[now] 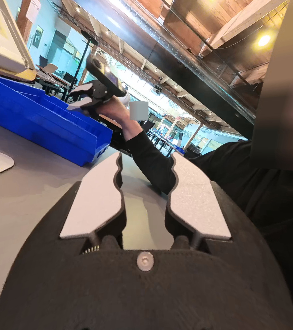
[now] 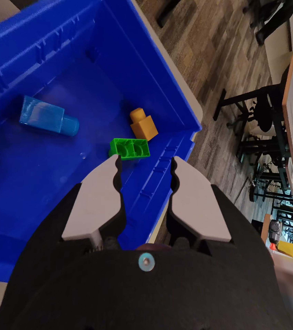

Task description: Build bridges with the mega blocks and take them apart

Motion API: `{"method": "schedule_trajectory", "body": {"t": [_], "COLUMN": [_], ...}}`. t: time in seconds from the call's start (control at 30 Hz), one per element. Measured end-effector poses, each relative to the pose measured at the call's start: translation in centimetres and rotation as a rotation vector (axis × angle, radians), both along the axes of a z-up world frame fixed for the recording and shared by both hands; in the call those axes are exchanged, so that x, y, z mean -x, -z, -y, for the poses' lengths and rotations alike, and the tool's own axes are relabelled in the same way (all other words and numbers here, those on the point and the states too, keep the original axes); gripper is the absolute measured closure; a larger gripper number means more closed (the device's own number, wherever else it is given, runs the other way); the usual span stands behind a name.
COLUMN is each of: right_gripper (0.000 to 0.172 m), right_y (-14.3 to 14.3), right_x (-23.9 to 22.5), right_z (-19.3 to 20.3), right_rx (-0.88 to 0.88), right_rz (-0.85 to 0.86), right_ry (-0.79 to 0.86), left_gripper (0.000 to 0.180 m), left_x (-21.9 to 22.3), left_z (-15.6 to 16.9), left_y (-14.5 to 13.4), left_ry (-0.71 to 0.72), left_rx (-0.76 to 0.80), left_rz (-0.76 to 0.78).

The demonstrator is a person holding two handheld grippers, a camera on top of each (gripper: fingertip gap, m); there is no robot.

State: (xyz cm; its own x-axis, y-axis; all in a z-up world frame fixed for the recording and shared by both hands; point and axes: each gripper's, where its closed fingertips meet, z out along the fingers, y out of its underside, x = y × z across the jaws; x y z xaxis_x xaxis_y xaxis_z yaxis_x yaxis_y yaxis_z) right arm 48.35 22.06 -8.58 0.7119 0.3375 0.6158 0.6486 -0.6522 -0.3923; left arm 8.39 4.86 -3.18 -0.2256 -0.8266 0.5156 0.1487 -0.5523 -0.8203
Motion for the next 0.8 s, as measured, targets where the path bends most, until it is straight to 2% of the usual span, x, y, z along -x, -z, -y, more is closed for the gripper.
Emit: {"method": "schedule_trajectory", "body": {"t": [0.2,0.33,0.4,0.5,0.63,0.77,0.8], "right_gripper": [0.13,0.135,0.137,0.137,0.139,0.139,0.139], "right_y": [-4.1,-6.2,-7.0,-7.9,-8.4,-8.1,-8.0], "right_x": [2.7,5.0,5.8,6.9,7.8,8.7,9.0], "right_z": [0.3,0.8,1.1,1.5,1.6,1.5,1.5], "right_rx": [-0.128,-0.181,-0.203,-0.222,-0.239,-0.226,-0.223], "right_rz": [0.002,0.001,0.006,0.006,0.011,0.014,0.018], "right_ry": [-0.079,-0.144,-0.164,-0.189,-0.213,-0.234,-0.242], "left_gripper": [0.12,0.118,0.118,0.118,0.115,0.094,0.094], "left_x": [2.2,7.9,11.7,17.8,24.1,25.4,25.7], "left_z": [-1.3,-4.3,-6.4,-9.7,-12.8,-14.2,-14.5], "left_y": [-1.5,-3.1,-3.0,-1.3,3.9,8.0,8.6], "left_ry": [-0.131,-0.405,-0.559,-0.8,-1.033,-1.092,-1.11], "left_rx": [-0.113,-0.282,-0.305,-0.244,-0.046,0.075,0.084], "left_rz": [-0.068,-0.217,-0.321,-0.512,-0.836,-1.022,-1.065]}}
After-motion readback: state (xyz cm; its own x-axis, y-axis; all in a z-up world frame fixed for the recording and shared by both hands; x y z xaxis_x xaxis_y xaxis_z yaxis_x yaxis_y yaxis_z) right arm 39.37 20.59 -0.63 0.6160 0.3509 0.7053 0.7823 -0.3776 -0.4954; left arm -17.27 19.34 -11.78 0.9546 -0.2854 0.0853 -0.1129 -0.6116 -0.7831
